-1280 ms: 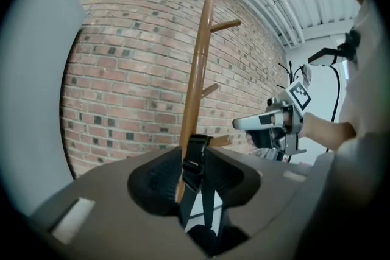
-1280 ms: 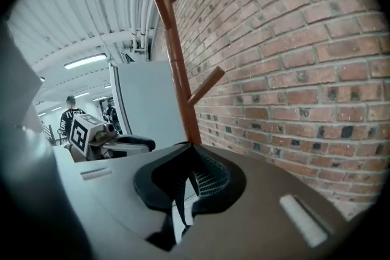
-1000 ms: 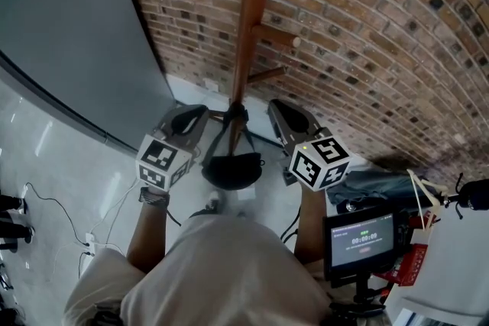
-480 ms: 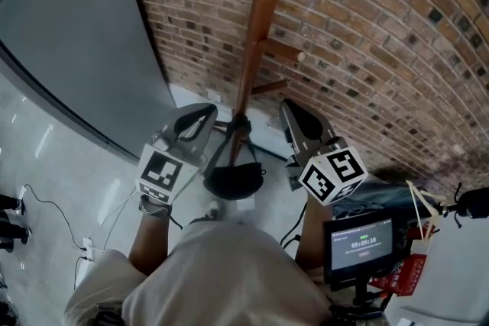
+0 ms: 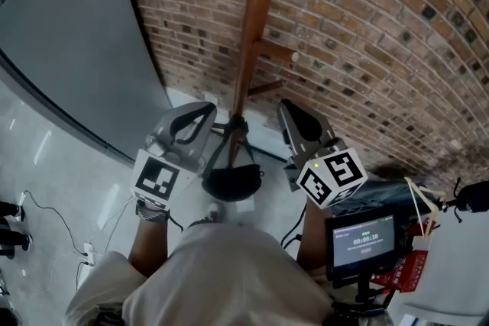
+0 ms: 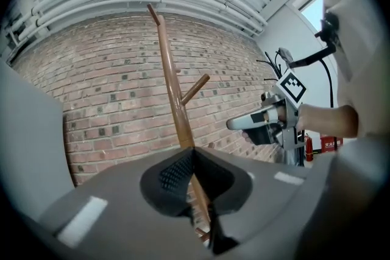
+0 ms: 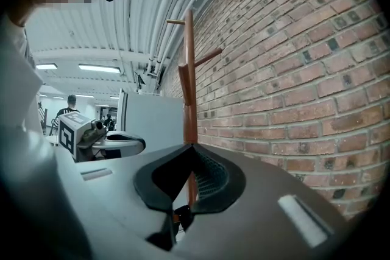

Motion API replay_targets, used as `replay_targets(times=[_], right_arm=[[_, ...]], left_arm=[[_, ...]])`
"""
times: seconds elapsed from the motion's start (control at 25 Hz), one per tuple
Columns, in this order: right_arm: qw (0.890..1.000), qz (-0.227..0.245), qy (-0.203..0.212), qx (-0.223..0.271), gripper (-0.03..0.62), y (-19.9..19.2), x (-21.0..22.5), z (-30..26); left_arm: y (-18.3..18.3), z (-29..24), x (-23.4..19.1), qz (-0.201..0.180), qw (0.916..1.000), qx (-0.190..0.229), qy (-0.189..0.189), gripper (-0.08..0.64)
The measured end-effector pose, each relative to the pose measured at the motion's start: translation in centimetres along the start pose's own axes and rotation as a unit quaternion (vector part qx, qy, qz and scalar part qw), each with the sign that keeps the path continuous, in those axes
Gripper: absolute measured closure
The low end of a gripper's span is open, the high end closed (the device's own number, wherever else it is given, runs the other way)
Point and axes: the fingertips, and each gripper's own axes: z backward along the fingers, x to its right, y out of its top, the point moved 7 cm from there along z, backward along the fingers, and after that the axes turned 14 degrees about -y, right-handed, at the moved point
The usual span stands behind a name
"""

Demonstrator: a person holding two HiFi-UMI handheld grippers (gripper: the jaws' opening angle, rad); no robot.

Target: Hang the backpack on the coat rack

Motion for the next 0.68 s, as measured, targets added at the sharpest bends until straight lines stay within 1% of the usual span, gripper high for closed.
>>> replay_targets(times=[0.12,0.4,0.68], right_arm=[[1.000,-0.003,0.002,-0.004,0.592,-0.14,-0.09,-0.09],[1.000,-0.013,0.003,-0.011,0.592,-0.50,0.02,-0.28],[1.000,-0.012,0.003,-0.019,0.592,-0.92,0.19,-0.65]], left_arm=[[0.10,-0.17,0.15,0.002,1.0000,0.003,-0.005,0.560],[0.08,-0.38,-0.10,0.010,0.9999,0.010,0.005,0.560],[0.13,-0.77,0.00,0.013,0.9997,0.020,0.000,0.560]])
